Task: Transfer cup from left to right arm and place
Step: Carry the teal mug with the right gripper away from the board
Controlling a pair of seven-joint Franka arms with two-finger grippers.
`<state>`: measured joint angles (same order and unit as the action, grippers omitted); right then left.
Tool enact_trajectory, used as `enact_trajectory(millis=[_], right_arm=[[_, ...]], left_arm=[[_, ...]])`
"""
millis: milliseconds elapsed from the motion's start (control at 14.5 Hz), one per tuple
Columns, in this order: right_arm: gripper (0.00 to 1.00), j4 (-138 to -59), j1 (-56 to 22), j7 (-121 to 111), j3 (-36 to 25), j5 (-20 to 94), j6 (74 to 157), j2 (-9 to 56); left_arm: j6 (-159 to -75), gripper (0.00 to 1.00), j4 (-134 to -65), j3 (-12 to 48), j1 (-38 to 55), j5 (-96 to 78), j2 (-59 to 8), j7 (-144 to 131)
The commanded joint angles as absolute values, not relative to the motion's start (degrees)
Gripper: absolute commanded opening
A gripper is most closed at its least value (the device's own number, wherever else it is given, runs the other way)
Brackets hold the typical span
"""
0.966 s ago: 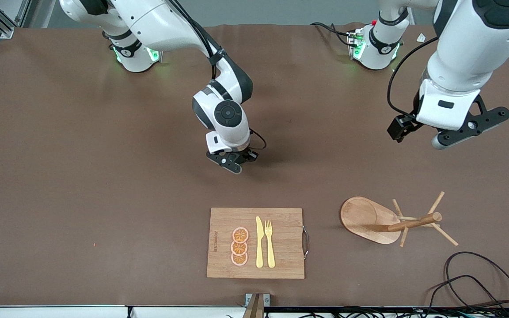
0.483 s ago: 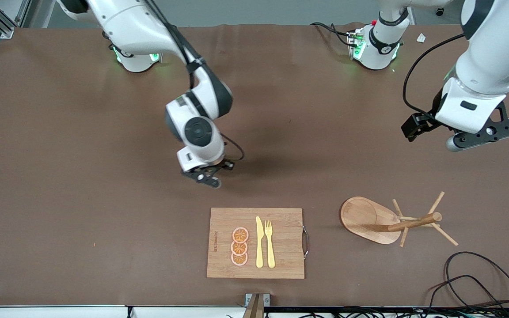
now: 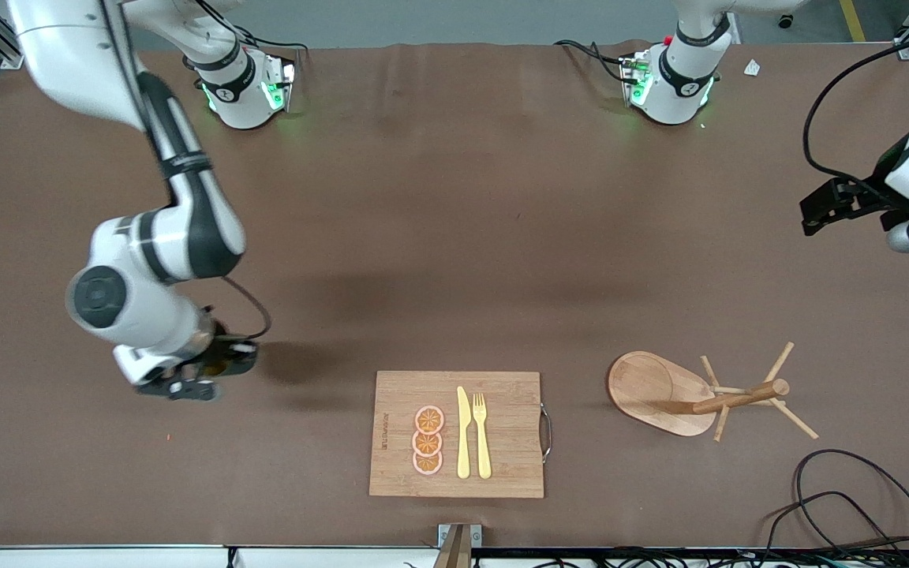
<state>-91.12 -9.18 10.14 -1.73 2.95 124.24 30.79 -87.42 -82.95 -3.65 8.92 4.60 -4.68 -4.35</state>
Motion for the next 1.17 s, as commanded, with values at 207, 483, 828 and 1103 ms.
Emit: enact_trajectory(millis=[207,483,828,1103], right_arm=[[0.01,-92.29,-2.20,-2.19,-0.35,1.67,139.03,36.91],[0.03,-92.29,-0.18,-2.02,-0.35,0.79,139.31,38.23],[0.84,-92.11,1.75,-1.40,-0.26,1.75,138.60,38.06],[1.00,-91.67,2.37,-1.84,-0.18,1.67,131.42,33.95]], left_arm=[[-88.77,1.00,-87.01,-3.96,9.23,3.69,-1.41,-0.27],[-88.86,1.00,-87.98,-3.87,9.14,3.08,-1.14,0.79],[-88.68,1.00,-87.63,-3.60,9.14,2.81,-1.84,1.49],[-87.72,1.00,-87.98,-3.60,8.88,2.73,-1.32,2.11]])
